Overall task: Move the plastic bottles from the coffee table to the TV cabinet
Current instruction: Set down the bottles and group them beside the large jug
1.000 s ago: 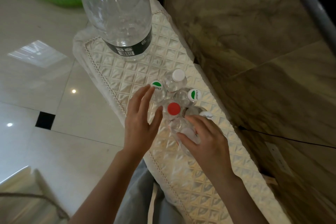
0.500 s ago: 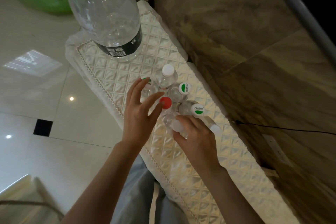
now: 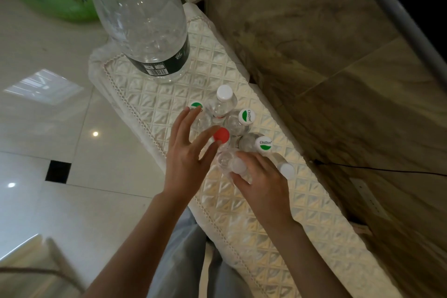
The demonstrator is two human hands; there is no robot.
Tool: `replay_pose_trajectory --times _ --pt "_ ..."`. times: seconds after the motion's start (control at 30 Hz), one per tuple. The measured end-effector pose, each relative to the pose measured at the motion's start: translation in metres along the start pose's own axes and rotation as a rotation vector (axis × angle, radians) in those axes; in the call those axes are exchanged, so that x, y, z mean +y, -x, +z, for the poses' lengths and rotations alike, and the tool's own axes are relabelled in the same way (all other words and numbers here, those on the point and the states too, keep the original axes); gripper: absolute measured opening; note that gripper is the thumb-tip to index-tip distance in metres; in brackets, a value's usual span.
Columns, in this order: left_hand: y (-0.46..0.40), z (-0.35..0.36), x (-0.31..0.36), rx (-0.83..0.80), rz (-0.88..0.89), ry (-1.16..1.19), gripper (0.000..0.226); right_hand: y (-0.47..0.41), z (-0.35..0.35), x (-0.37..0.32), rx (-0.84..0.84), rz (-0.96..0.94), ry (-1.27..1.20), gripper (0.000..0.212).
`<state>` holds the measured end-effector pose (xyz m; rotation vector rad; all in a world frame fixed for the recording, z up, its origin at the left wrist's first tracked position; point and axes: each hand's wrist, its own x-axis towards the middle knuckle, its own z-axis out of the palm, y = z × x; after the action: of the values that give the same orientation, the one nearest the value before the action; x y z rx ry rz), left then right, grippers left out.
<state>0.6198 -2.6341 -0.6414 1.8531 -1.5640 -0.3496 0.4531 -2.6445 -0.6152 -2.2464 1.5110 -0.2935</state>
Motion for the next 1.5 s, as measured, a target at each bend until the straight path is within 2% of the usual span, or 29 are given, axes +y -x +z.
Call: replay_pose_trajectory --times 0.2,0.3,0.43,0.7,1.07,1.5 --pt "0.038 0.001 0.022 0.018 -0.045 0.037 0.040 0.008 -0.011 0.002 0.049 -0.012 -0.015 0.043" --pt "0.065 0.009 0.032 -0.034 -0.116 0.089 0.047 0.020 -0.020 0.007 0.077 0.008 -0.022 0.043" --pt "0.090 0.025 0.042 -0.126 -0.185 0.119 0.061 0.042 -0.027 0.023 0.026 0.015 0.005 0.044" --pt "0.076 0.038 0.057 -0.055 -0.196 0.099 0.056 0.059 -0.016 0.039 -0.023 0.014 -0.011 0.044" --pt "0.060 0.045 0.064 -0.036 -0.208 0.093 0.040 0.060 -0.006 0.044 0.073 -0.023 0.026 0.039" --pt "0.055 0.038 0.062 -0.035 -0.214 0.114 0.038 0.058 -0.005 0.041 0.096 -0.051 0.009 0.040"
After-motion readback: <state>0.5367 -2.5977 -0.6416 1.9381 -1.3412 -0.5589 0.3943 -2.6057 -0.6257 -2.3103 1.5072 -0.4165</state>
